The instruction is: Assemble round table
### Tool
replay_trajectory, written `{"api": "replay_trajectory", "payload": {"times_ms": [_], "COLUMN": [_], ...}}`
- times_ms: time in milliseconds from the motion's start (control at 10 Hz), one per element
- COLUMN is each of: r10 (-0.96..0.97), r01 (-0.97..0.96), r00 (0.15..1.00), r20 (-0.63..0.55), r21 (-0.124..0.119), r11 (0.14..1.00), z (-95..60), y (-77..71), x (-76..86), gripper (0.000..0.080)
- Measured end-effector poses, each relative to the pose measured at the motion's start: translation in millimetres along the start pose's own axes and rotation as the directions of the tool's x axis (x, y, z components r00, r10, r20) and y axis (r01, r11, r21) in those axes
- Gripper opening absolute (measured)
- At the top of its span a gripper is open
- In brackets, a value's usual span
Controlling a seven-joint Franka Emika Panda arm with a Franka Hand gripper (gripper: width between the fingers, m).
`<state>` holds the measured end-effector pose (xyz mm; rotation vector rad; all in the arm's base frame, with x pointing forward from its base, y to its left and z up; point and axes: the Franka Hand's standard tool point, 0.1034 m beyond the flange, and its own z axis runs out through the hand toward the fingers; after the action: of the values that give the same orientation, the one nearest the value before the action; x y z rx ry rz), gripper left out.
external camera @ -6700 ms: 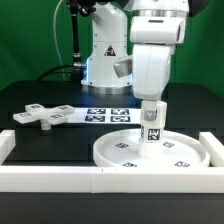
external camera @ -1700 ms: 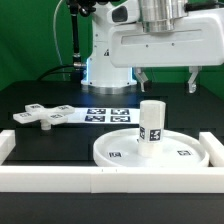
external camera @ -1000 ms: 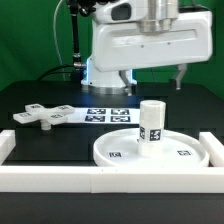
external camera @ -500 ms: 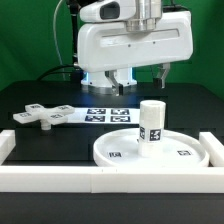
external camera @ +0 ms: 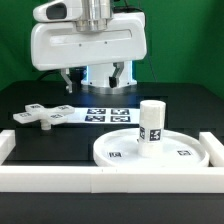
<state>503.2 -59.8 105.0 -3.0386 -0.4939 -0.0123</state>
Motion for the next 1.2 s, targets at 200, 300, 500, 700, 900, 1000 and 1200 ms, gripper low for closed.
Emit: {"api": "replay_trajectory", "payload": {"times_ms": [200,300,500,700,900,1000,1200], "r10": [-0.053,-0.198,-0.494,-0.608,-0.694,-0.724,-0.840], "r01": [0.053,0.198,0.494,0.609,0.695,0.726,0.841], "r00": [0.999,0.980,0.869,0.794,0.719,0.688,0.541], "r20": [-0.003,-0.009,0.015,0.031,0.038,0.040,0.051], "r21": [-0.011,-0.035,-0.046,-0.041,-0.035,-0.035,-0.063], "r11": [0.999,0.980,0.868,0.792,0.718,0.687,0.538], "z": [2.3,8.1,18.9,18.3,19.7,19.9,22.1], "y": [-1.6,-7.7,-1.8,5.9,6.3,7.8,25.2], "x": [0.9,0.7,-20.1,-30.2,-30.8,-31.8,-48.6], "gripper": [0.0649,0.0649,0.0649,0.0649,0.0649,0.0649,0.0649]}}
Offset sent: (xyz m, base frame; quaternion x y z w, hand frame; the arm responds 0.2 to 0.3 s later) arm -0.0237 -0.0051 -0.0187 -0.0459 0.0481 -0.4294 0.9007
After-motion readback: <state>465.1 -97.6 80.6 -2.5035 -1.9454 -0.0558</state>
